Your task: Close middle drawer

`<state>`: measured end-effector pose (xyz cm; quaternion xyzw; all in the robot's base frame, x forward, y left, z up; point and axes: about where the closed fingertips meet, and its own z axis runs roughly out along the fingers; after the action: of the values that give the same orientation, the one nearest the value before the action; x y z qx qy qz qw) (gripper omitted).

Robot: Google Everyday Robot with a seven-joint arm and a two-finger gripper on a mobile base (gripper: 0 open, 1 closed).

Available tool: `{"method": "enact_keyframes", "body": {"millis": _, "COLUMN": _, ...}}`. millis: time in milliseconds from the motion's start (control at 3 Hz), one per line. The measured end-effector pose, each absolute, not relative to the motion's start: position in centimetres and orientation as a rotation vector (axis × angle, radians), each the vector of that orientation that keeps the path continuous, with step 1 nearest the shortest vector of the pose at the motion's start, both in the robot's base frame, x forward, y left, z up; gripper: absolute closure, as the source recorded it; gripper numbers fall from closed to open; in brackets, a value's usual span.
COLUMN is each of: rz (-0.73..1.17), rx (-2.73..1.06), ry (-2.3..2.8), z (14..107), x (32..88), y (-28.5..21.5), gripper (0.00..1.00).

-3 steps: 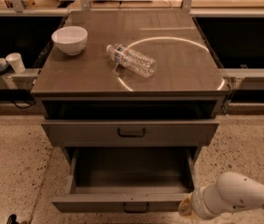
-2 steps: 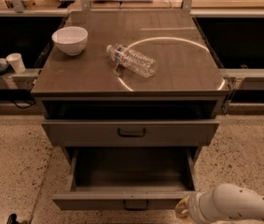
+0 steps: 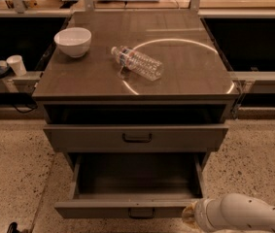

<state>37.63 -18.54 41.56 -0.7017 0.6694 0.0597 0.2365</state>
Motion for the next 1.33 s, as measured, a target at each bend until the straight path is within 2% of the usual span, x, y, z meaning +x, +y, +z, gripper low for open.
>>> {"method": "enact_keyframes", "body": {"millis": 333, "rz": 0.164, "rx": -1.924, "ry": 1.835, "z": 41.6, "x": 37.6, "y": -18.5, "gripper": 0.11}}
{"method": "enact_keyframes", "body": {"millis": 667, "rz": 0.164, "rx": -1.924, "ry": 1.835, "z": 41.6, "x": 37.6, "y": -18.5, "gripper": 0.0}}
{"method": "enact_keyframes", "body": {"millis": 1000, "rz": 0.164, "rx": -1.924, "ry": 1.835, "z": 41.6, "x": 37.6, "y": -18.5, "gripper": 0.0}}
{"method": "enact_keyframes", "body": {"millis": 1333, "rz": 0.125, "rx": -1.859, "ry": 1.844, "z": 41.2, "x": 39.8, "y": -18.4, "gripper": 0.21}}
